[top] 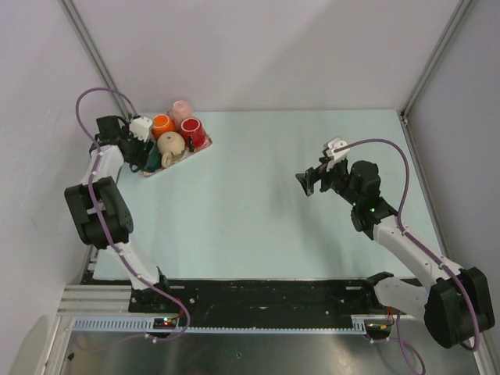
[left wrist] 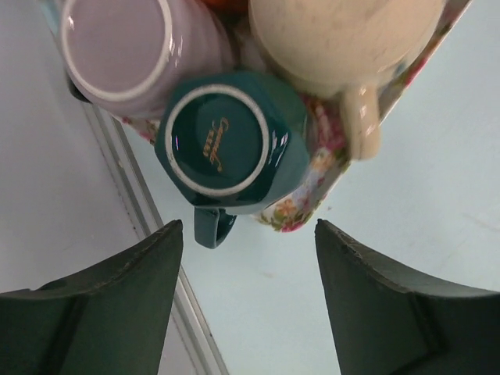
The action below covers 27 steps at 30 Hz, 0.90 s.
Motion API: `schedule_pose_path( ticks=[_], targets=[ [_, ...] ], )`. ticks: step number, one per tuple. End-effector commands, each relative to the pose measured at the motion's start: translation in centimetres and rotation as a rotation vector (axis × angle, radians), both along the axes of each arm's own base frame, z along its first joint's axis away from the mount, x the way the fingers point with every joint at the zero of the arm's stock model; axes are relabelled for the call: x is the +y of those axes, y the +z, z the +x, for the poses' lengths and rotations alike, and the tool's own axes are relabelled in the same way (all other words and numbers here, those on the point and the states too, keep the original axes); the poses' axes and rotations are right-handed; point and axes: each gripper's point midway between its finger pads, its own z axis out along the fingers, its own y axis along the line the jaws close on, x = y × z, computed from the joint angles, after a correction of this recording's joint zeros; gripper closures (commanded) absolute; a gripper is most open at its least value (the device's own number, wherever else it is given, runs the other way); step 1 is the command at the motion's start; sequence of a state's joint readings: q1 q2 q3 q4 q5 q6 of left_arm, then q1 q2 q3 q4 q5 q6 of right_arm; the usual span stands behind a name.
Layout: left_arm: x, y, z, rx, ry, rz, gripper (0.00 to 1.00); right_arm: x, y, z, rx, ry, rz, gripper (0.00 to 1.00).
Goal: Turn the mug right side up
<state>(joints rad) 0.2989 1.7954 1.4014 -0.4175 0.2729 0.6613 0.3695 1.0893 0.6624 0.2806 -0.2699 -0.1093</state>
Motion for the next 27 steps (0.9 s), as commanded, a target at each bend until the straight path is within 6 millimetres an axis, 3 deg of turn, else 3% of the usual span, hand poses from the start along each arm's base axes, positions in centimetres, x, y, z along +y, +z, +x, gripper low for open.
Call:
schedule_pose_path(
  ticks=[1, 4, 12, 14, 23, 27],
  targets=[
    [2.7, 0.2, 0.6, 0.009, -0.106, 0.084, 0.26, 0.3, 3.0, -0.3, -0.083, 0.003, -0.021, 0.0],
    [4.1, -1.3, 1.2, 0.049, -0.091, 0.114, 0.26, 0.5, 2.7, -0.5, -0.079, 0.005, -0.041, 0.0],
    [5.2, -4.3, 1.9, 0.111, -0.126, 0.154, 0.31, 1.0, 2.7, 0.0, -0.079, 0.005, -0.078, 0.0],
    [5.4, -5.0, 2.2, 0.123, -0.129, 0.154, 0.38, 1.2, 2.8, 0.1, -0.073, 0.008, -0.094, 0.0],
    [4.4, -5.3, 2.0, 0.136, -0.189, 0.125, 0.95, 0.8, 4.1, -0.1, -0.089, -0.021, -0.11, 0.0],
    [4.4, -4.3, 1.0, 0.129, -0.155, 0.103, 1.0, 0.8, 4.9, -0.7, -0.1, -0.024, -0.1, 0.0]
  ],
)
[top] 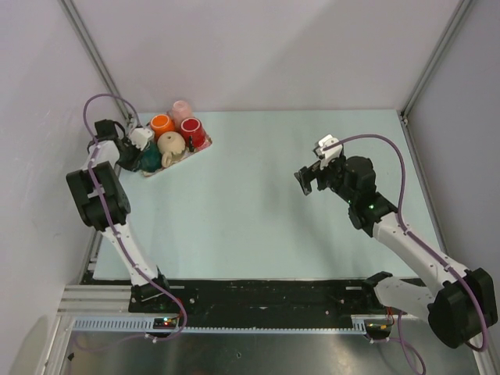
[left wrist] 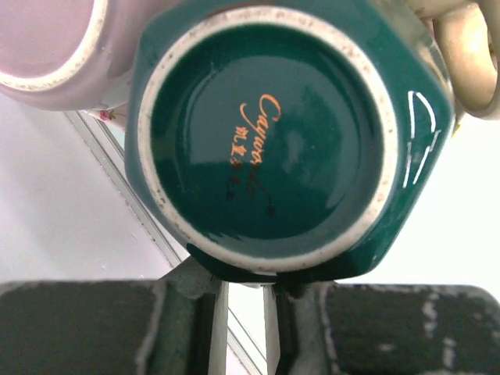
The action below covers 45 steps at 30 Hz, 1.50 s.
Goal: Turn the mug right side up
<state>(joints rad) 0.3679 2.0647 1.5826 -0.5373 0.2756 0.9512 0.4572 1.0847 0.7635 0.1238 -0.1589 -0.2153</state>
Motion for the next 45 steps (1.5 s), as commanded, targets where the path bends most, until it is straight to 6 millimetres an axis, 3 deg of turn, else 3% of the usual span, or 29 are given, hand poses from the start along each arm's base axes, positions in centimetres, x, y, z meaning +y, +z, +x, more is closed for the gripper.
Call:
schedule_pose_path(
  ticks=[1, 7, 15, 20, 24, 29, 35, 40, 45],
  targets=[
    [-0.2, 3.2, -0.4, -0.051, 0.021, -0.023, 1.0, 0.0, 3.8, -0.4, -0.082, -0.014, 0.023, 0.0],
    [0.2, 7.6, -0.8, -0.13, 0.216, -0.104, 1.0, 1.6, 5.3, -1.3, -0.079, 0.012, 0.064, 0.0],
    [-0.2, 12.5, -1.6, -0.224, 0.447, -0.218, 1.0, 6.1, 7.6, -2.1, -0.008, 0.089, 0.214, 0.0],
    [-2.5, 16.1, -2.9, -0.291, 0.476, -0.33, 1.0, 9.3, 8.5, -2.1, 0.12, 0.108, 0.358, 0.0],
    [-7.7, 20.2, -3.8, -0.351, 0.431, -0.436, 1.0, 12.5, 9.9, -1.7, 0.26, 0.15, 0.531, 0.0],
    [-18.7, 25.3, -6.0, -0.394, 0.209, -0.552, 1.0, 17.6, 11.6, -0.6, 0.385, 0.253, 0.624, 0.0],
    [-27.6, 30.1, -9.5, -0.284, 0.033, -0.851, 1.0, 19.6, 14.8, 0.3, 0.492, 0.41, 0.871, 0.0],
    [-32.5, 31.7, -11.9, -0.183, -0.09, -0.965, 1.0, 19.7, 17.3, -0.3, 0.474, 0.502, 0.959, 0.0],
    [-35.5, 32.3, -13.4, -0.1, -0.167, -1.028, 1.0, 19.8, 17.5, -0.1, 0.502, 0.536, 1.007, 0.07]
  ],
)
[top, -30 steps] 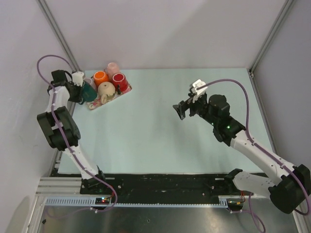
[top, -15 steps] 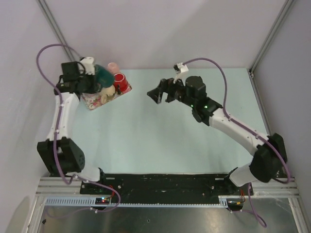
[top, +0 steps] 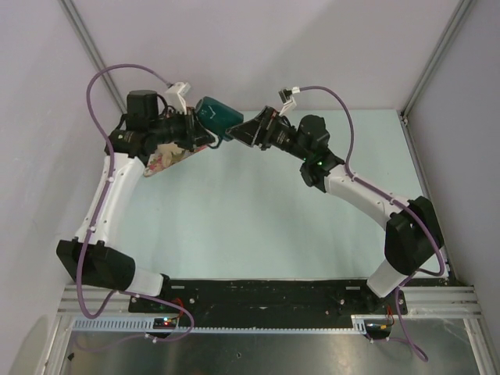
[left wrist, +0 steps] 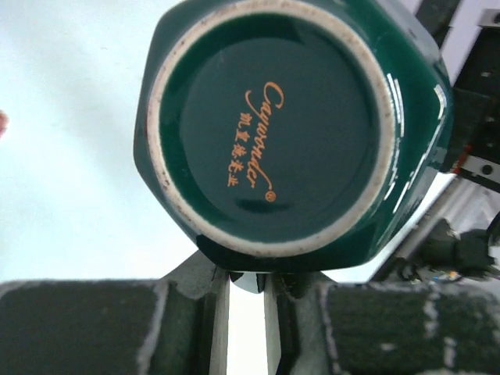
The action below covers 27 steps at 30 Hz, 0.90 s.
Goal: Turn the mug right side up
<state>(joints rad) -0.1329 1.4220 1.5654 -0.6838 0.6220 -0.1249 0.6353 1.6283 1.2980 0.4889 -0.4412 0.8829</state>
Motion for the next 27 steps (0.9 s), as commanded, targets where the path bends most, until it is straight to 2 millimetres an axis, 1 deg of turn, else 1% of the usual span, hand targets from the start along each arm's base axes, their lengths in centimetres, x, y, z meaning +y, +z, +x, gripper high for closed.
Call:
schedule_pose_path(
  ticks=[1, 3, 5, 7, 9, 10, 11, 12, 13, 14, 15, 16, 17, 18, 20, 21, 22, 23, 24, 26, 27],
  targets=[
    [-3.8, 5.7, -2.2, -0.085, -0.15, -0.14, 1.0, 0.1, 4.9, -1.1, -0.064, 0.086, 0.159, 0.08],
    [-4.5, 5.6, -2.5, -0.074, -0.174, -0.145, 1.0, 0.0, 5.5, -1.2, -0.078, 0.1, 0.185, 0.15],
    [-5.0, 5.1, -2.6, -0.06, -0.186, -0.145, 1.0, -0.3, 6.1, -1.3, -0.094, 0.105, 0.206, 0.29],
    [-5.4, 4.5, -2.7, -0.041, -0.194, -0.145, 1.0, -0.7, 6.6, -1.2, -0.106, 0.106, 0.224, 0.5],
    [-5.7, 3.8, -2.8, -0.023, -0.207, -0.141, 1.0, -1.4, 6.8, -1.0, -0.112, 0.096, 0.229, 0.82],
    [-5.6, 3.2, -2.7, -0.019, -0.201, -0.131, 1.0, -2.0, 6.5, -0.5, -0.093, 0.075, 0.215, 0.91],
    [-5.4, 2.7, -2.5, -0.019, -0.188, -0.116, 0.93, -2.8, 6.1, 0.2, -0.081, 0.044, 0.195, 0.96],
    [-4.9, 2.3, -2.1, -0.028, -0.154, -0.09, 0.78, -3.6, 5.2, 0.9, -0.041, 0.002, 0.154, 0.98],
    [-4.2, 1.5, -1.6, -0.037, -0.126, -0.054, 0.46, -4.5, 3.5, 1.8, -0.002, -0.052, 0.082, 0.99],
    [-3.4, 0.8, -1.1, -0.051, -0.082, -0.01, 0.23, -5.7, 2.8, 2.4, 0.018, -0.117, 0.027, 0.99],
    [-2.6, 0.1, -0.7, -0.065, -0.051, 0.038, 0.12, -7.0, 1.0, 3.0, 0.041, -0.178, -0.064, 1.0],
    [-1.3, -0.7, 0.0, -0.083, -0.002, 0.103, 0.06, -8.6, 0.4, 3.4, 0.024, -0.246, -0.14, 1.0],
    [-0.3, -1.2, 0.4, -0.093, 0.036, 0.152, 0.03, -10.7, -1.3, 3.8, 0.06, -0.315, -0.229, 1.0],
    [1.1, -1.6, 1.0, -0.107, 0.081, 0.205, 0.02, -12.7, -2.0, 3.8, 0.066, -0.367, -0.302, 1.0],
    [3.5, -2.2, 1.6, -0.114, 0.151, 0.275, 0.01, -17.6, -4.8, 3.5, 0.151, -0.469, -0.467, 1.0],
    [4.5, -2.4, 1.8, -0.115, 0.181, 0.299, 0.01, -20.7, -6.4, 3.3, 0.22, -0.532, -0.556, 1.0],
    [5.6, -2.7, 2.0, -0.11, 0.215, 0.321, 0.01, -23.3, -7.8, 2.8, 0.272, -0.574, -0.641, 1.0],
    [6.6, -3.0, 2.3, -0.103, 0.251, 0.342, 0.0, -26.4, -9.6, 2.0, 0.358, -0.627, -0.732, 1.0],
    [7.4, -3.4, 2.4, -0.095, 0.273, 0.361, 0.0, -29.5, -10.8, 1.4, 0.426, -0.678, -0.803, 1.0],
    [8.5, -4.2, 2.5, -0.084, 0.302, 0.398, 0.0, -34.7, -13.3, -0.7, 0.579, -0.756, -0.931, 1.0],
    [9.0, -4.4, 2.6, -0.082, 0.312, 0.415, 0.0, -37.0, -14.5, -2.0, 0.657, -0.787, -0.985, 1.0]
  ],
)
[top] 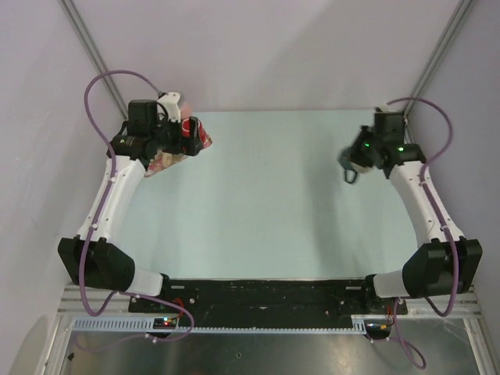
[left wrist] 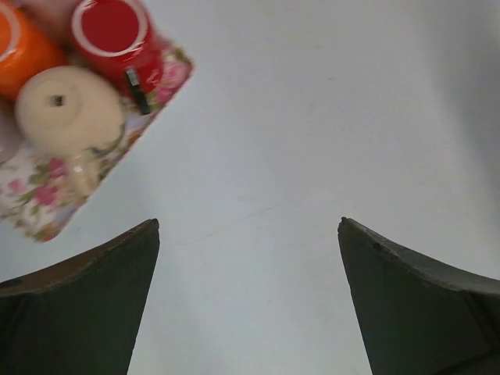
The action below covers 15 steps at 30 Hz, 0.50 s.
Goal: Turn the mug right side up
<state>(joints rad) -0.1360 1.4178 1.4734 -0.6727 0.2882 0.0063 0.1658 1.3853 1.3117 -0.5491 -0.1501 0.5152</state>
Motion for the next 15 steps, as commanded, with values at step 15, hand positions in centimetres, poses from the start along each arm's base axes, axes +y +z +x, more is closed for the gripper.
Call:
schedule_pose_path(
  ticks=[15],
  targets=[
    [5.1, -0.1, -0.6, -0.066, 0.095, 0.229, 0.0, -22.7, -13.8, -11.8, 0.633, -0.503, -0.072, 1.0]
  ],
)
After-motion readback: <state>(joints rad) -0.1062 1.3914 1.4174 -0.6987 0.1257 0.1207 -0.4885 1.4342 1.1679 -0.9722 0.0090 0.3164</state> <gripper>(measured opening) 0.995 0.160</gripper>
